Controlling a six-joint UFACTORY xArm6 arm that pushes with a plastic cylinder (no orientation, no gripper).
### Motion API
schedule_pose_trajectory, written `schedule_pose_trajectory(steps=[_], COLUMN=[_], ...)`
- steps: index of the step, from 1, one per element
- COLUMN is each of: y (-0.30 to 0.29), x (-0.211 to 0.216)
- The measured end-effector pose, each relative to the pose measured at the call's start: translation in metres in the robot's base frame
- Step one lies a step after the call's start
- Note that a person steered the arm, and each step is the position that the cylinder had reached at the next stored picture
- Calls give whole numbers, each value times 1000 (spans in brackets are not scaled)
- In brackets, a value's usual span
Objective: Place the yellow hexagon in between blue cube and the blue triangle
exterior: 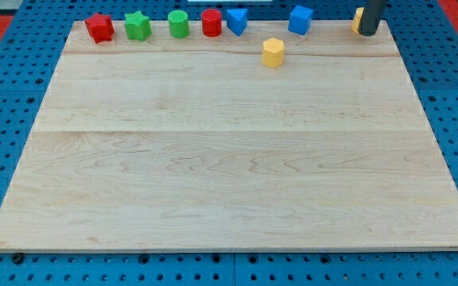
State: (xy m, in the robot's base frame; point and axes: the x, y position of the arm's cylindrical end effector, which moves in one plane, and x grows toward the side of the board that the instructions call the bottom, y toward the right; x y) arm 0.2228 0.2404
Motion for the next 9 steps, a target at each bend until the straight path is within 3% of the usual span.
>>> schedule_pose_trajectory(steps=[1,2,3,4,5,9], y=[3,-11,-63,-141,-173,-214], x=[0,32,69,69,66,79])
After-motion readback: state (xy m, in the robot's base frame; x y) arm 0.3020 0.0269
